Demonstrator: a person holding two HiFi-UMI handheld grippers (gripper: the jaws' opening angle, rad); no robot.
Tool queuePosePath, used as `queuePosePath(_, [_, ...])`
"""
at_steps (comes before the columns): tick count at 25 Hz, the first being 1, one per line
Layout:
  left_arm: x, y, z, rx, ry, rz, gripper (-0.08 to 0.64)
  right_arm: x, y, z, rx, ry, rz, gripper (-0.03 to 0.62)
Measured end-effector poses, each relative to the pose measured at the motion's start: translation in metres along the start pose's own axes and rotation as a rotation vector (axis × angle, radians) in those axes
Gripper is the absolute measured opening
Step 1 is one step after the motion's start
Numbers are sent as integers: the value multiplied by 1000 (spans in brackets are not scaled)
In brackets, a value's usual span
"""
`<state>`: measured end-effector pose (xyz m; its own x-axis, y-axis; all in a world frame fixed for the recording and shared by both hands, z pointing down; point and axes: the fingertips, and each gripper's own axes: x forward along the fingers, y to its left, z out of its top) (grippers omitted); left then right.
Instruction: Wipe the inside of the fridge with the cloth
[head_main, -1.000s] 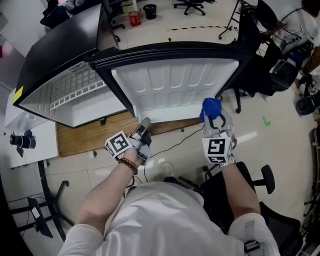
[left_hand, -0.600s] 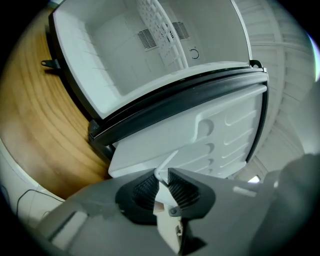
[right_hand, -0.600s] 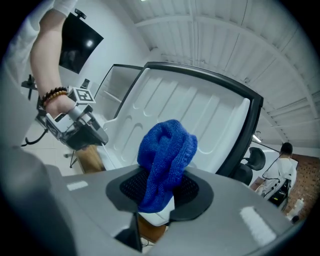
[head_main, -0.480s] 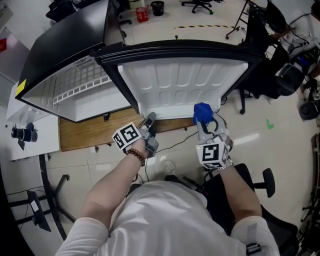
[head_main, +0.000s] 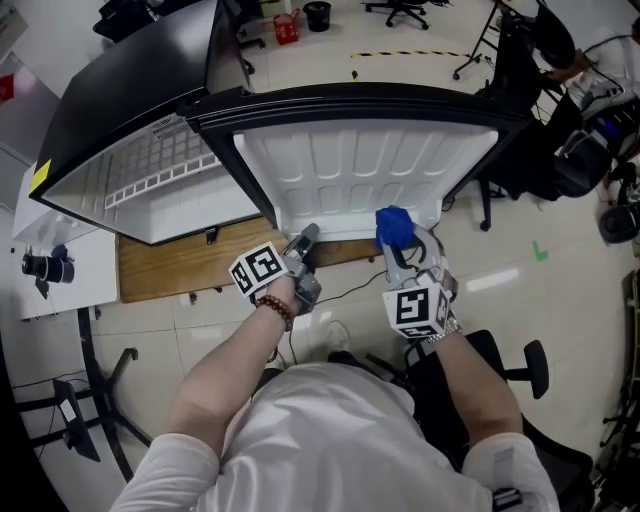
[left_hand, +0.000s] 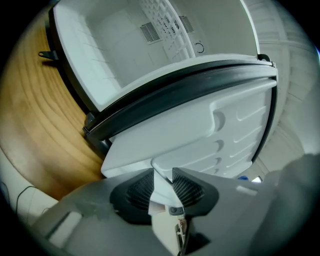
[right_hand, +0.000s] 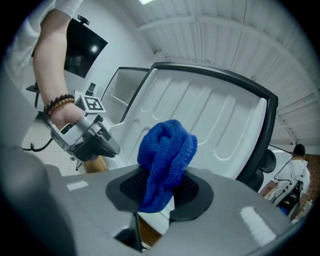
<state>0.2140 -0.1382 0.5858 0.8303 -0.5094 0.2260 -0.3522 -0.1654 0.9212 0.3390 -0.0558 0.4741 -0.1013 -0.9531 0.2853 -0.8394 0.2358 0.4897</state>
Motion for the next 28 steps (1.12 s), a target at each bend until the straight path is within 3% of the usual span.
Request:
queuePosePath(7, [-9,-3,-16,-1,87,-10,138,3,4,-1,-60,4,11,115])
queuePosePath(14, [-38,-8,-11,92,161,-26,141,0,1,-4,-89,45,-28,115])
queuePosePath(22, [-93,-27,37,420,206,-52,124,2,29,55,-96,18,-61,115])
queuePosePath(28, [-141,-46,89,695,190,-64,102,12,68,129,-13,-57,-41,115])
